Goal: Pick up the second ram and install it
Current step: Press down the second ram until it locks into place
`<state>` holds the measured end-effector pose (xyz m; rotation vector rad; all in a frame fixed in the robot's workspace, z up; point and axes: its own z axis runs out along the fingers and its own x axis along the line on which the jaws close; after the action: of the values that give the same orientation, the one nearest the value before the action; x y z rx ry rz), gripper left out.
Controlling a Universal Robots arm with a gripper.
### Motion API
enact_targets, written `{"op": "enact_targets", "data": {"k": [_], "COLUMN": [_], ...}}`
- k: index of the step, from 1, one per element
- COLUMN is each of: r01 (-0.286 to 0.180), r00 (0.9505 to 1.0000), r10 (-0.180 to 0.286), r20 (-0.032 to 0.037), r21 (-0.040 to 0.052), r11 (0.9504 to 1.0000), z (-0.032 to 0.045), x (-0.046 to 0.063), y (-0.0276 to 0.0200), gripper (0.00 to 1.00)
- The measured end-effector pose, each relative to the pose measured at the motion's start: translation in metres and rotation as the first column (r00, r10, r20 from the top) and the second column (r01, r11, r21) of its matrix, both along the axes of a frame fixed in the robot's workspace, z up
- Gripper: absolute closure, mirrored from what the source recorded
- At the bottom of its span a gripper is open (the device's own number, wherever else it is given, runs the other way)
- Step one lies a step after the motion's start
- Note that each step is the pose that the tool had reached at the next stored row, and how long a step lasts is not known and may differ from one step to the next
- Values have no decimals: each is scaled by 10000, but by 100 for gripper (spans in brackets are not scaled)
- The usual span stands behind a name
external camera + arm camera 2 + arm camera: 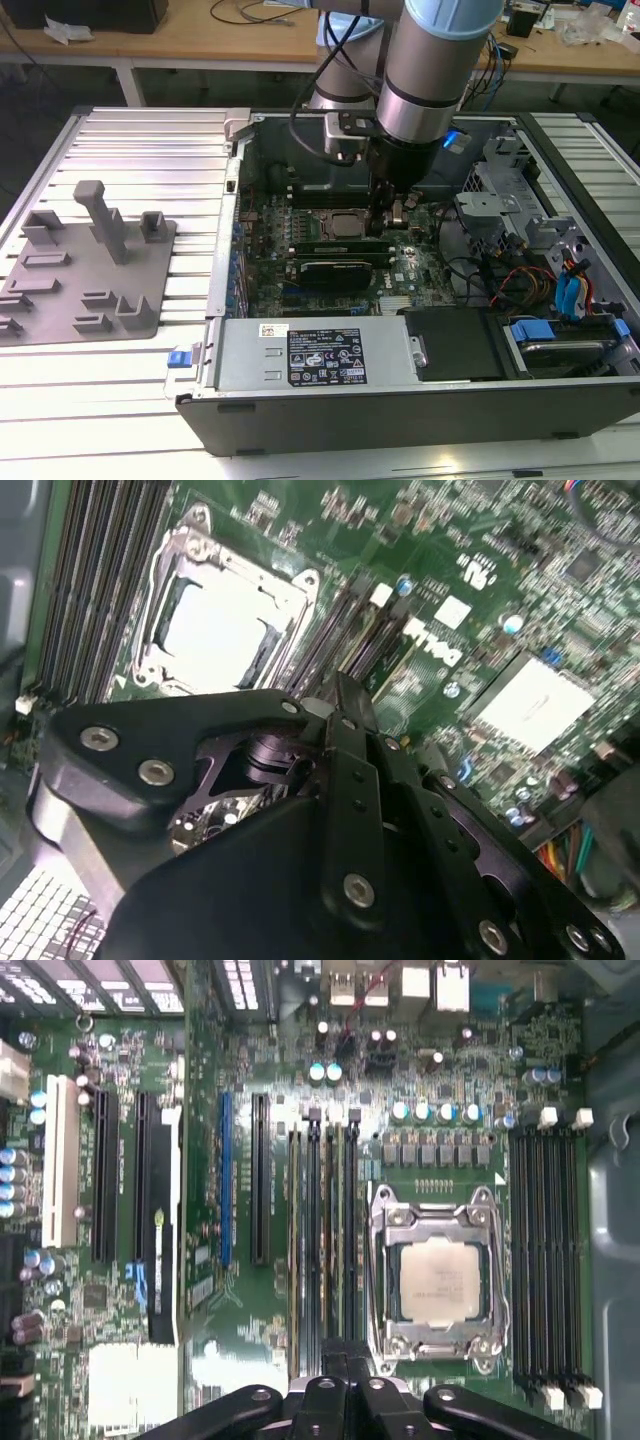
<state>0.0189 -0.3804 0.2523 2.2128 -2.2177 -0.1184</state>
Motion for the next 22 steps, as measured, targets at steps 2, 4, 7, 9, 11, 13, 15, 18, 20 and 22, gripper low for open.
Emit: {"op": "enact_targets", "data": {"k": [2,4,7,9,11,13,15,18,20,22], "r01": [0,-1,0,-1,0,0,0,-1,0,-1], "r00": [10000,10000,10000,10000,10000,10000,10000,10000,10000,10000], "r10": [0,1,0,1,0,0,0,1,0,1], "r20": [0,0,0,0,1,-1,0,0,1,-1], "r21": [0,0,-5,-16,-19,-25,-36,-38,-36,-39], "r11": [10000,10000,10000,10000,10000,10000,10000,10000,10000,10000], "z": [0,0,-24,-75,-134,-165,-194,-215,-224,-235], "x": [58,93,109,140,147,146,147,147,147,147], "y": [0,0,0,9,31,43,45,45,45,44], "gripper": [92,92,92,92,92,92,92,92,92,92]}}
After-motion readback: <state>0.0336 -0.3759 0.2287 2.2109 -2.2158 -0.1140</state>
